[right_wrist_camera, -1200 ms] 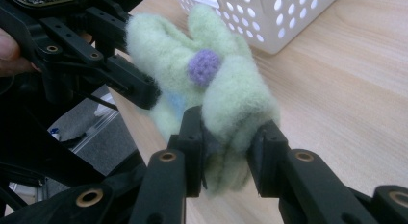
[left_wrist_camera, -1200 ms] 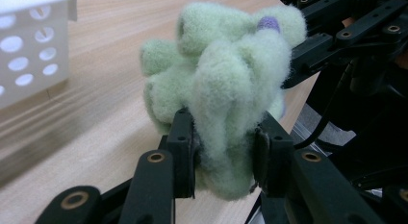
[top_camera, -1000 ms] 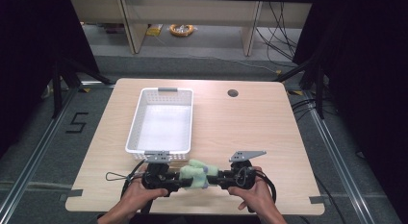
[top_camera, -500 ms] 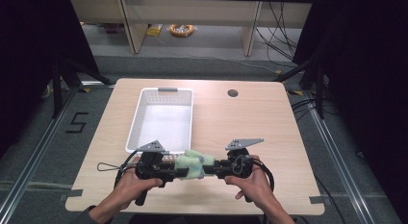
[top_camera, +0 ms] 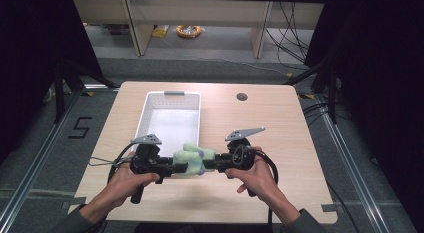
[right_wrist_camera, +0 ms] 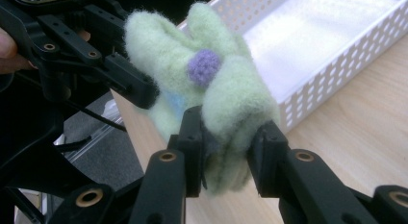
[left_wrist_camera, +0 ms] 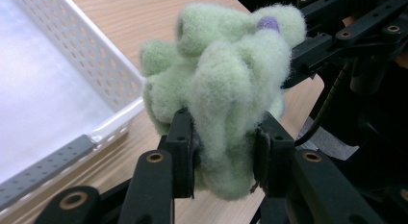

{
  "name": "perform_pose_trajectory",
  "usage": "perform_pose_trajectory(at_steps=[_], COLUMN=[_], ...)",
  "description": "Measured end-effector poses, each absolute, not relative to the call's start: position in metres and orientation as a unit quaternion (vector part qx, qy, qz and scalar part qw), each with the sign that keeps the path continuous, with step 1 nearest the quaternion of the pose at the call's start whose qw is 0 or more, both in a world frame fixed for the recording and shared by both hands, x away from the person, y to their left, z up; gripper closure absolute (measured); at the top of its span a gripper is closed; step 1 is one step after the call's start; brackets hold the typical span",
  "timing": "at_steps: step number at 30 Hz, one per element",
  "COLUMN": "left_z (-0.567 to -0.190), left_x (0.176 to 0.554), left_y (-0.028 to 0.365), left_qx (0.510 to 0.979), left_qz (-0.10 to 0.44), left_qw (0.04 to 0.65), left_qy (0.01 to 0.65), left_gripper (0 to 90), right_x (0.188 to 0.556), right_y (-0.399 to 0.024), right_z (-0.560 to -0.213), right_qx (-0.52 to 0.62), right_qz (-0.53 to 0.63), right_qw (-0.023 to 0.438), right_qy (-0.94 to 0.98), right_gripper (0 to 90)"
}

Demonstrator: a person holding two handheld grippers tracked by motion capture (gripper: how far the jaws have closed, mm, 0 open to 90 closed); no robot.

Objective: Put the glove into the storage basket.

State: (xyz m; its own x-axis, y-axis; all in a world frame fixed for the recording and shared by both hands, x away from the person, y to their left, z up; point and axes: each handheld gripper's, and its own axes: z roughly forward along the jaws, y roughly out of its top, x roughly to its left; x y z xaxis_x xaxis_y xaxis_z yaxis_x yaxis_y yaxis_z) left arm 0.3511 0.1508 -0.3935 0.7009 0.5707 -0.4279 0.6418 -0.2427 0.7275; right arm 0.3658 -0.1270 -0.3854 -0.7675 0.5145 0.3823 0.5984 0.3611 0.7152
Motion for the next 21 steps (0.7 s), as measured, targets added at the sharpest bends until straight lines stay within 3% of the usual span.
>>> perform_pose_trajectory(at_steps=[21], left_z=[-0.381], left_x=[0.4], left_y=[0.194], left_qx=[0.782], left_qz=[-0.035], left_qw=[0.443], left_qy=[0.436], left_gripper=[64.3], right_x=[0.415], right_y=[-0.074], right_z=[-0.373], right_qx=[-0.333], right_qz=[-0.429], right_qw=[0.055], right_qy=[-0.838], right_gripper=[70.5])
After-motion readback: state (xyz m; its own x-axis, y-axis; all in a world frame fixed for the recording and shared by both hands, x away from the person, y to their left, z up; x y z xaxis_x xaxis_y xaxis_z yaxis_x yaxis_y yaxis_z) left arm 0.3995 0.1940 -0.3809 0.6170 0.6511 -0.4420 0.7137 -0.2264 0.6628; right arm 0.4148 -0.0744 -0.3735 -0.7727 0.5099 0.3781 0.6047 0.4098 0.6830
